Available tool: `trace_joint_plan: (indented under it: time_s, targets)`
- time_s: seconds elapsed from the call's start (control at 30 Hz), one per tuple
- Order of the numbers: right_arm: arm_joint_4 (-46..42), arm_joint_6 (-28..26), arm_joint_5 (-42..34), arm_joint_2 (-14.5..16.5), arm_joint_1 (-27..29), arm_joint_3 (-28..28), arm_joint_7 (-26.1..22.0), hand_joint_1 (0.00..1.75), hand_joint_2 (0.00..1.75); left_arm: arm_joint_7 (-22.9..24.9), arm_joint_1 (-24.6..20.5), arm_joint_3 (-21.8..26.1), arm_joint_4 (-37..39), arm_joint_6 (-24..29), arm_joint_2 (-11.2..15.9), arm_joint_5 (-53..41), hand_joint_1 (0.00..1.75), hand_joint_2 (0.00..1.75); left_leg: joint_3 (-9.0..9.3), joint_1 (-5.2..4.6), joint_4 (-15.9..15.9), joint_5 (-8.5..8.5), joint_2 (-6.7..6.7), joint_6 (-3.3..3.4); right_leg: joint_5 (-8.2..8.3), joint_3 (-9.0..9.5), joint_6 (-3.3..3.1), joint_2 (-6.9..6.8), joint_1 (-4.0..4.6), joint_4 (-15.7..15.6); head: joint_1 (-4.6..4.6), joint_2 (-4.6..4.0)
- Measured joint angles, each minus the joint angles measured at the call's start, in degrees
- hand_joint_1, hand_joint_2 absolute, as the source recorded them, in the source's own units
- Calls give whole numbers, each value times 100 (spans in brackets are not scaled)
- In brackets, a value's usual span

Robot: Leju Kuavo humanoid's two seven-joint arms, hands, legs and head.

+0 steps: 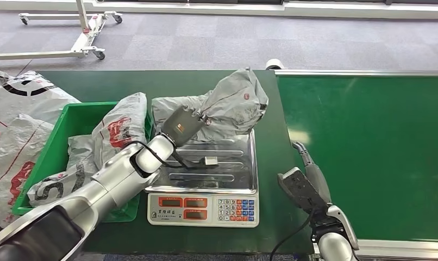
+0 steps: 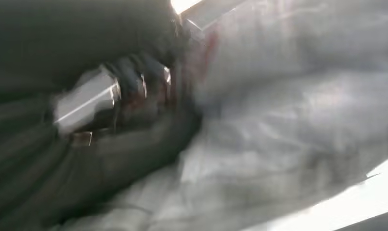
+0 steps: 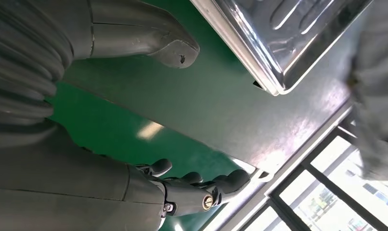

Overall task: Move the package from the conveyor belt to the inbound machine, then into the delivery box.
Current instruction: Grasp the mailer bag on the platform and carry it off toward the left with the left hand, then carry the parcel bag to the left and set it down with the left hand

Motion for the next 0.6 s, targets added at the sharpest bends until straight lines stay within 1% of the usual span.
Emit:
trace_joint_plan:
  time_s: [0.2, 0.37, 0.5, 0.6]
  targets:
    - [-7, -9, 25, 11, 124, -122, -25, 0, 175, 25, -560, 309, -812, -237, 642, 0, 175, 175, -10, 1, 0, 0, 16, -1, 2, -18, -4, 14, 0, 7, 0, 0]
    - [-38, -46, 42, 14, 243, -202, -73, 0, 175, -245, -1033, 701, -1425, -402, 1178, 0, 175, 175, -14, 1, 0, 1, 25, -1, 4, -26, -6, 22, 1, 9, 0, 0]
    - [-72, -85, 60, 22, 315, -230, -98, 0, 175, -402, -1348, 1018, -1879, -748, 1492, 0, 175, 175, -15, 1, 0, 1, 27, -1, 3, -27, -6, 23, 0, 9, 0, 0]
    - [-135, -118, 90, 40, 368, -268, -96, 0, 175, -498, -1525, 1099, -2037, -1043, 1665, 0, 175, 175, -15, 0, -1, 1, 26, -2, 3, -26, -6, 23, 0, 9, 0, 0]
